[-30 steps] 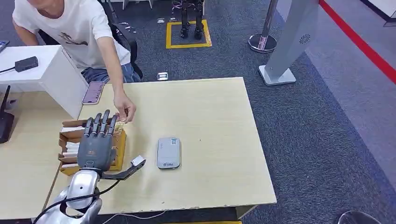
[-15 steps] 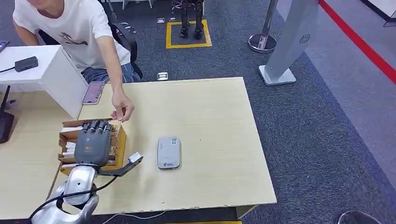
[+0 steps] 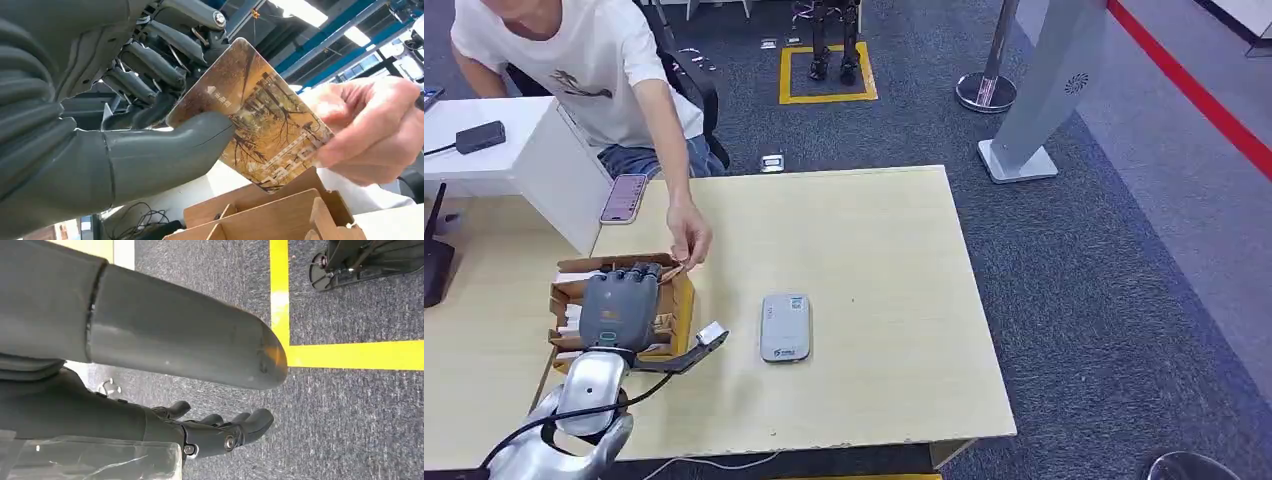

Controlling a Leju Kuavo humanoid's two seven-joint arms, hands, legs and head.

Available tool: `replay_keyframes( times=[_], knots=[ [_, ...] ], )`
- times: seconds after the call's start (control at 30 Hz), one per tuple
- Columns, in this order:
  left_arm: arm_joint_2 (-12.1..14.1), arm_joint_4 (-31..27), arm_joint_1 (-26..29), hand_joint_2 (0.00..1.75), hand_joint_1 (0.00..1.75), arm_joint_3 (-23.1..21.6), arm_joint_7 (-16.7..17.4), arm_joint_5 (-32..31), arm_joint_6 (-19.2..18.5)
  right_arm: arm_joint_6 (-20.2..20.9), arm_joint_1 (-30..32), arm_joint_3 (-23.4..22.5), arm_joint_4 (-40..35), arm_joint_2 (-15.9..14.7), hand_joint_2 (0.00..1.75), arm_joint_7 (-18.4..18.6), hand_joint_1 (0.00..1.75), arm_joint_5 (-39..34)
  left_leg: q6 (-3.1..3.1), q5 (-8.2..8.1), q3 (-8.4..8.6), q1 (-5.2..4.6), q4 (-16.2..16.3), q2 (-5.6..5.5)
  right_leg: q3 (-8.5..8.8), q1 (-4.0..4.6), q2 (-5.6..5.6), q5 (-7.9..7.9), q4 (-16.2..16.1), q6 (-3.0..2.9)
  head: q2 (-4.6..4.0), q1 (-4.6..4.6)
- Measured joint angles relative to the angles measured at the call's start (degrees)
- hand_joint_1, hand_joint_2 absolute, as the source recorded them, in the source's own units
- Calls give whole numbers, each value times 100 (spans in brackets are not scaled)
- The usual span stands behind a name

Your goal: Pass the card to the sensor for recognition and then transmit it.

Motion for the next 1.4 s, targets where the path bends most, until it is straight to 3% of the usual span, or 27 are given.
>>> replay_keyframes(
  times=[0.5,0.7,1.07,1.4],
  knots=[
    [0,0,1,175,175,0,-9,0,37,28,0,0,2,0,0,2,0,9,0,0,0,0,0,0,0,0,0,0,0,0,0,0],
    [-96,33,-28,175,175,-9,-323,0,157,52,-1,4,11,0,0,0,0,94,0,0,1,0,1,0,-1,0,0,0,0,0,0,2],
    [-801,730,-585,175,175,-522,-1127,0,518,109,-7,50,24,0,0,-61,0,205,1,0,0,-3,3,-1,-1,-3,-1,2,0,1,0,0],
    [-1406,1111,-674,175,175,-953,-1686,0,592,133,-8,52,28,-15,0,-140,0,205,2,-1,0,-2,3,-1,-1,-3,-1,1,0,1,0,0]
  ],
)
